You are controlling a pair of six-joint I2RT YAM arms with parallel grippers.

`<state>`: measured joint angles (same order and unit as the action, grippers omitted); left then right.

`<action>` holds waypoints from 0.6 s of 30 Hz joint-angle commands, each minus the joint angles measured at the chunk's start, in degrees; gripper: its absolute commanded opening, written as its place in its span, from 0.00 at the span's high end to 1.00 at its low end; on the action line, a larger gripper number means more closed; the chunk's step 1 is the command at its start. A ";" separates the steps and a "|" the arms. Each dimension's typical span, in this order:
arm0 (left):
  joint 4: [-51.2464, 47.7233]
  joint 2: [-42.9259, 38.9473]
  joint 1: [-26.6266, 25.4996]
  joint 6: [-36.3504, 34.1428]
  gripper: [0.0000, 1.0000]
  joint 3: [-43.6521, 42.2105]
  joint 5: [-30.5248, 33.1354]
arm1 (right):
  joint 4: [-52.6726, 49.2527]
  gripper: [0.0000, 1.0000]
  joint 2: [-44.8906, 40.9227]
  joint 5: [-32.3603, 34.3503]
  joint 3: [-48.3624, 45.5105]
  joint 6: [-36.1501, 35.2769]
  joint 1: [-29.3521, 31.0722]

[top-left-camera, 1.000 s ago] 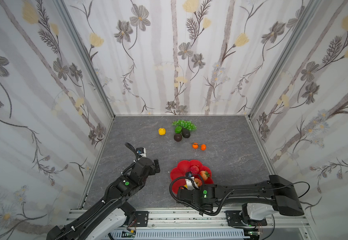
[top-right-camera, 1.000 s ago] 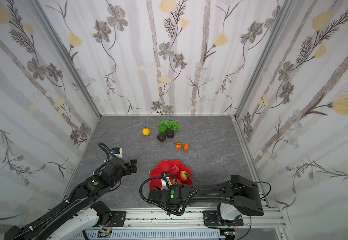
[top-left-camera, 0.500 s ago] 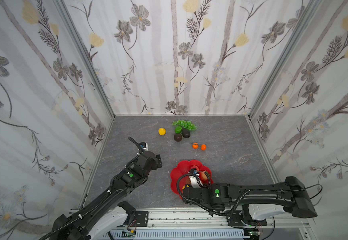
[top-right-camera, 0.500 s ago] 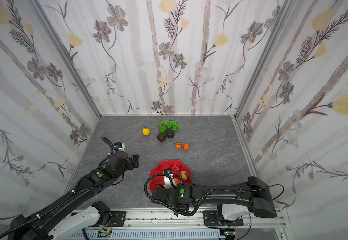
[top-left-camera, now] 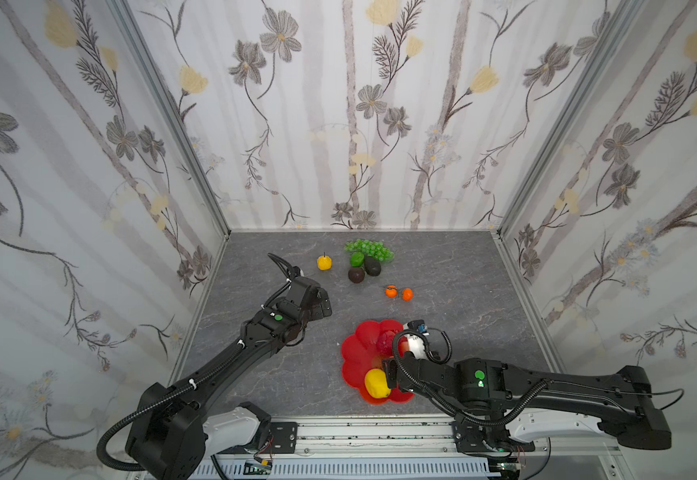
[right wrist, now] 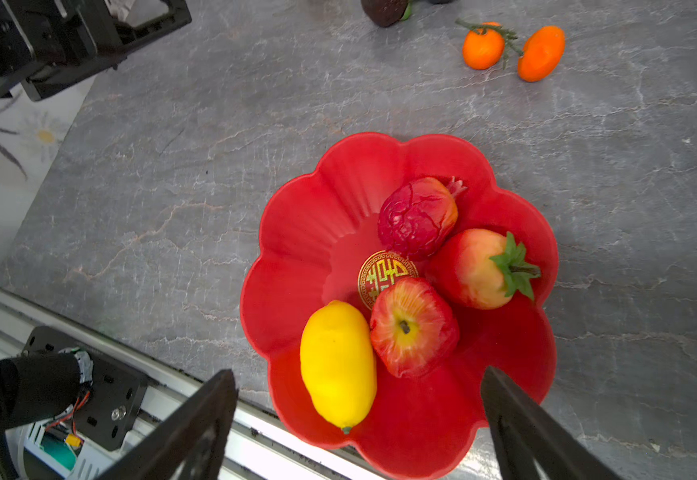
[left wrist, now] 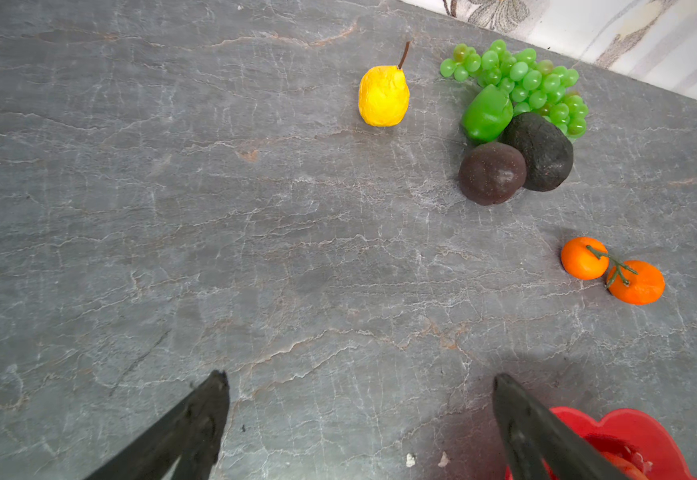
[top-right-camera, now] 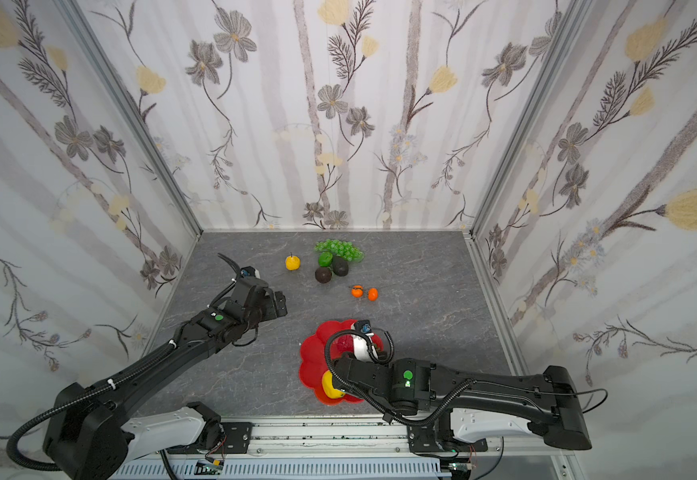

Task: Place and organize the fake fruits in the fruit bowl
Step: 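Reach the left gripper to the dark mangosteen beside the grapes while the right gripper withdraws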

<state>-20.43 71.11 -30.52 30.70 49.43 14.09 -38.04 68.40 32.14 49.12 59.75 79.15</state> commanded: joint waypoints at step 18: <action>-7.75 38.28 2.65 -1.87 0.06 33.24 -0.20 | 13.70 0.06 -25.25 1.46 -20.45 -6.11 -12.77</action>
<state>-25.36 105.86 -27.92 29.80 79.24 13.58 -27.31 44.23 32.97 29.80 54.74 66.92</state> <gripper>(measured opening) 0.942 0.939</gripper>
